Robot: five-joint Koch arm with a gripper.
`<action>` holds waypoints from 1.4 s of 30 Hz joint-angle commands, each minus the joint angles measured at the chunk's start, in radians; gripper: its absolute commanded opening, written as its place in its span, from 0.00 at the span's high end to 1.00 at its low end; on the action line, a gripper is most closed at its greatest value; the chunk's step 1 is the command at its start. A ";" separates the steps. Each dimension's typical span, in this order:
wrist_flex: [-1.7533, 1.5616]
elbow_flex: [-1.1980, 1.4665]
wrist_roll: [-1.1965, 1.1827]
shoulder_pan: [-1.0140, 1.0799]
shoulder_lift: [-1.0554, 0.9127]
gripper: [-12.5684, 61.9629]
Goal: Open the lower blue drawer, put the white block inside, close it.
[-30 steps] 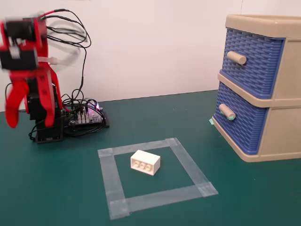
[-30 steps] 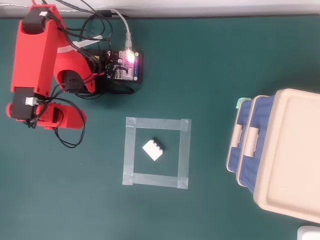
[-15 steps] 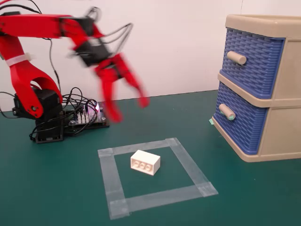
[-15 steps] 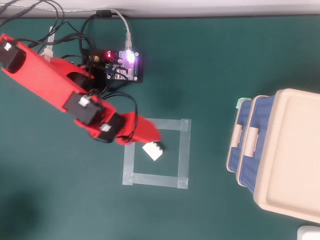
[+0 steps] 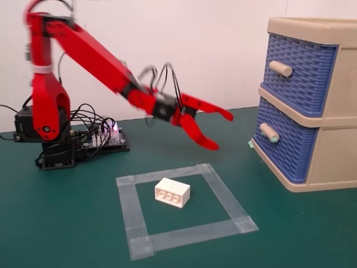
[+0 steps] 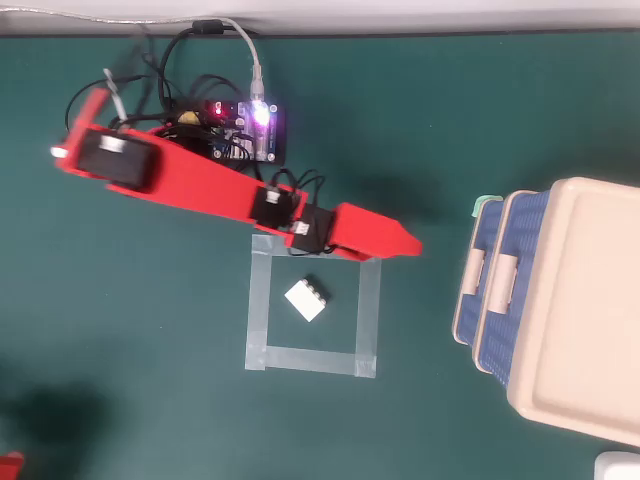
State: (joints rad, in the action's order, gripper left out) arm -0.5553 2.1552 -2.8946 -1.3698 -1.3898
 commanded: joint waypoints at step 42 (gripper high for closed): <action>-0.164 -0.334 -0.092 0.080 0.345 0.94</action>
State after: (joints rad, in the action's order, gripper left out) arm -0.7240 1.7687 -2.9345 -1.2977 -0.9557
